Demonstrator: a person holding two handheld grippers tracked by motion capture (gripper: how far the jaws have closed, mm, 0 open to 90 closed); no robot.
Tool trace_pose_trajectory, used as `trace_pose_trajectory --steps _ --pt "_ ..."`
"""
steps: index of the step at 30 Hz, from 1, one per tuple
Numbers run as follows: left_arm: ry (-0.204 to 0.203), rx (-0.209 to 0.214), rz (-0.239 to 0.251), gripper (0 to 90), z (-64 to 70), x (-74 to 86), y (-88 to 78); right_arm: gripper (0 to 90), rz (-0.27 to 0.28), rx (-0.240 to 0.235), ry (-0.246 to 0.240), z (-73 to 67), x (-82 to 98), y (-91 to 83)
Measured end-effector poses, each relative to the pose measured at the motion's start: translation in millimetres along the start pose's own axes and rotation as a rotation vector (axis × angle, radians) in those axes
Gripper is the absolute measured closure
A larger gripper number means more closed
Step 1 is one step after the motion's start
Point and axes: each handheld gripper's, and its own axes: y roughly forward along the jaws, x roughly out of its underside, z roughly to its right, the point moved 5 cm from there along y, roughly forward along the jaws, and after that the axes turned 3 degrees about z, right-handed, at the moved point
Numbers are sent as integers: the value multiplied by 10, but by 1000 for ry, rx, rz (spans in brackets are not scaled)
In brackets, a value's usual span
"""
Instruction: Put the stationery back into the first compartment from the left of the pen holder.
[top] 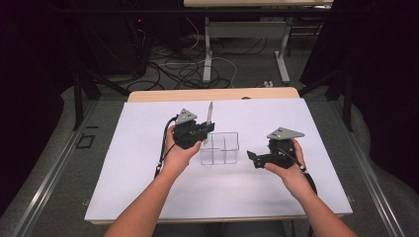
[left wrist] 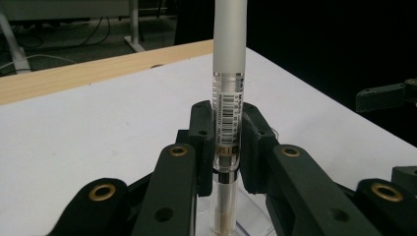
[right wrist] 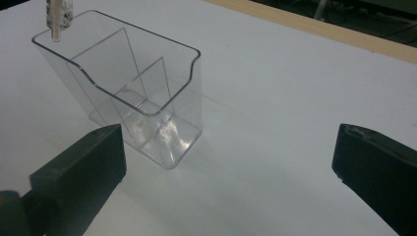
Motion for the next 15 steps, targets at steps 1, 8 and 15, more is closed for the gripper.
trace_pose_trajectory --steps 1,8,15 --pt "-1 0 -2 789 -3 11 8 0 -2 1 23 10 25 -4" --pt "-14 -6 -7 788 -29 80 32 0 -4 38 58 159 145 -10" --pt "-16 -7 -26 788 -33 153 41 0 -5 52 92 231 211 -4"
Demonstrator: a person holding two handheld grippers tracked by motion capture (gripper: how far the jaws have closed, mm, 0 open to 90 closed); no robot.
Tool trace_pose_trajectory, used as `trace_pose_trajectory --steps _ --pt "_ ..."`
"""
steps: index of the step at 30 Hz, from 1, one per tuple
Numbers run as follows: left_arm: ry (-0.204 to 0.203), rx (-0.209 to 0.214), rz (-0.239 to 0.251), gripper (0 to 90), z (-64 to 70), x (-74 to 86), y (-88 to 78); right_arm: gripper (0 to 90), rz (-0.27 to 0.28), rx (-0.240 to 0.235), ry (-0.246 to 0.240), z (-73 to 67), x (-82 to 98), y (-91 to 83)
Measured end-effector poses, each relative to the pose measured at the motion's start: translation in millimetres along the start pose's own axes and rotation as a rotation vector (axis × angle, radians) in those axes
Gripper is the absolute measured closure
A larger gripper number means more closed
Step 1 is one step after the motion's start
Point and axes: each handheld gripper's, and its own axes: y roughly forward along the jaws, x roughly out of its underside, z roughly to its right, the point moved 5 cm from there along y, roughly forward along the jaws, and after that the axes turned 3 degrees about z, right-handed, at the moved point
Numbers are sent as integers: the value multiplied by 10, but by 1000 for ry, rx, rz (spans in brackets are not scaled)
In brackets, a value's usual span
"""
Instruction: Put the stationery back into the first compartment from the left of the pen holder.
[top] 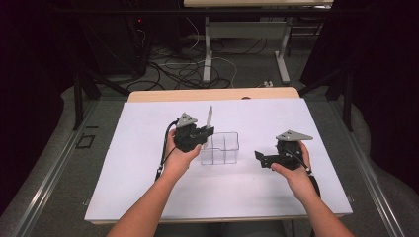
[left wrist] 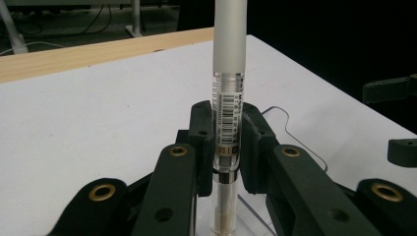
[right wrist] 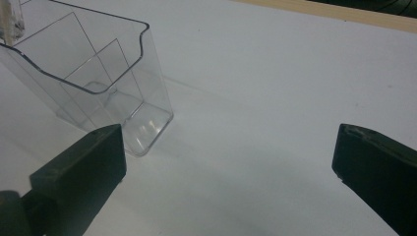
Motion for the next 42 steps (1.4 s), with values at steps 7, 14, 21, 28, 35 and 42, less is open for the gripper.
trace_pose_trajectory --steps 7,14,21,28,35,42 --pt "-3 -2 -12 777 -9 46 -12 0 -2 4 31 47 39 -7" --pt "8 1 4 641 -19 11 -148 0 -2 1 48 74 60 -18" --pt "20 -35 36 445 -96 -48 -385 0 -1 13 52 100 74 -24" --pt "17 -74 60 295 -193 -75 -638 0 -6 8 56 108 89 -24" --pt "-1 -146 54 240 -339 -16 -864 0 -10 21 71 137 104 -44" --pt "-61 -155 10 150 -438 162 -987 0 -9 28 78 179 117 -65"
